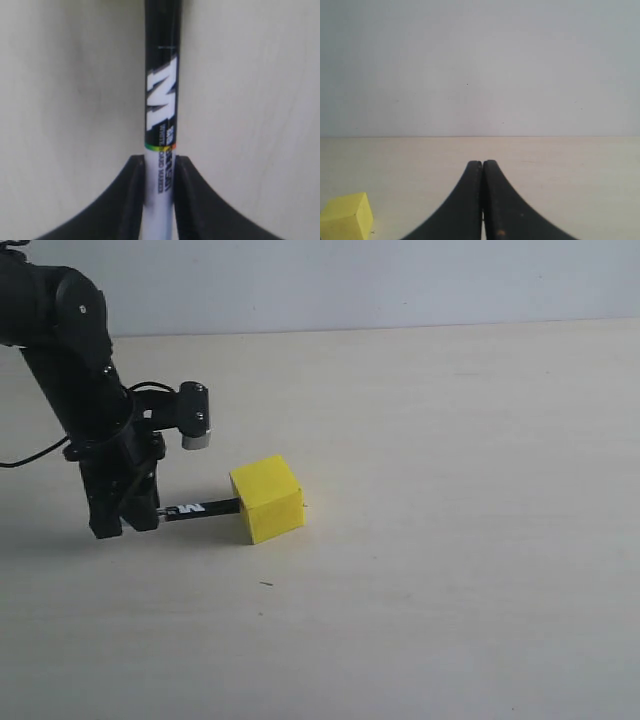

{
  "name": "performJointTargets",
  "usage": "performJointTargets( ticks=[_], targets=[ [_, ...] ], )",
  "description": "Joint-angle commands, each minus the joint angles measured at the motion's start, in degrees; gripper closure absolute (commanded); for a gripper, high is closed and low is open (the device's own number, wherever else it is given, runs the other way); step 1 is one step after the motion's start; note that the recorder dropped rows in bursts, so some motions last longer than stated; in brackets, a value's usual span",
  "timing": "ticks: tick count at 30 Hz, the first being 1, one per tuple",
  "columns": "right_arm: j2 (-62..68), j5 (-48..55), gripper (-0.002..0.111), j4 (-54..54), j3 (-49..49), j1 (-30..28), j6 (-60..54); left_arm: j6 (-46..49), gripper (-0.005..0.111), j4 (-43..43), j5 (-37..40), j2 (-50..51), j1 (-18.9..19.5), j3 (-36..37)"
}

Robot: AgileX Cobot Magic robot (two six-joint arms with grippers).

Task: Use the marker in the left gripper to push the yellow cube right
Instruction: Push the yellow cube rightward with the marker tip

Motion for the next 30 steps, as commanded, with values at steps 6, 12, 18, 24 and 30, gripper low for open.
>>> performJointTargets(
  ticks=[6,12,18,24,30],
  targets=[
    [-0.3,-0.3,0.108,-0.3,0.3,-0.2,-0.1,-1.9,0.107,2.1,-2.9,-0.5,-1.7,-0.2],
    [-0.3,-0.3,0.108,-0.3,0.3,-0.2,-0.1,-4.3,0.107,4.2,-0.4,-0.5,2.8,-0.2],
    [-0.3,-0.3,0.108,-0.3,0.3,-0.2,-0.1,-4.7,0.107,2.7,-1.1,-0.5,3.0,-0.2],
    [-0.3,-0.3,0.108,-0.3,0.3,-0.2,-0.1,-4.7,0.107,-5.6,-6.6,0.2,2.6,-0.2],
    [-0.3,-0.3,0.108,-0.3,0.3,-0.2,-0.1,-4.7,0.107,-6.2,-8.2,2.2,-1.5,-0.2]
  ],
)
